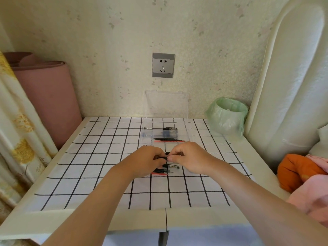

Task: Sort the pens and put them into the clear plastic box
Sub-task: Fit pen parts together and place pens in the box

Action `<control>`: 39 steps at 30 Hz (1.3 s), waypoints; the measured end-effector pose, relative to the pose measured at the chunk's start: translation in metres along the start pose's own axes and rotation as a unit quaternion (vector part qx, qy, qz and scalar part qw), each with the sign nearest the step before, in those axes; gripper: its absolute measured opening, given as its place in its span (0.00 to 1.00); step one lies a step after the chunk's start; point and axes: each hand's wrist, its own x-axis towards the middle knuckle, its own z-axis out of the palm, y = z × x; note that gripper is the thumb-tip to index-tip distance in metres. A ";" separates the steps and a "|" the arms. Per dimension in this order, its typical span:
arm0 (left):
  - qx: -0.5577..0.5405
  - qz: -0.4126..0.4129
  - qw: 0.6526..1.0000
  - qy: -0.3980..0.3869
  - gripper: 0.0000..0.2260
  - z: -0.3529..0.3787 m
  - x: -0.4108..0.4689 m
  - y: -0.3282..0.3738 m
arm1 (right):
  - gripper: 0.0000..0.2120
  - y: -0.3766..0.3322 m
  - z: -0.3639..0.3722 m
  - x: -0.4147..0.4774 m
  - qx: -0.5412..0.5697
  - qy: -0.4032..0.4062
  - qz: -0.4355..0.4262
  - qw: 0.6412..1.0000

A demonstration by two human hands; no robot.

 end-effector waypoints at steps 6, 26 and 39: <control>0.036 -0.004 0.999 0.016 0.07 0.001 0.001 -0.001 | 0.12 0.002 -0.003 -0.002 -0.026 0.014 0.003 1.000; 0.062 0.017 0.998 0.022 0.07 -0.001 -0.001 0.000 | 0.08 0.001 -0.002 0.000 -0.069 -0.002 -0.016 0.998; 0.046 0.033 0.997 0.053 0.07 -0.004 -0.001 0.002 | 0.09 0.002 0.001 0.002 -0.078 0.005 -0.023 0.997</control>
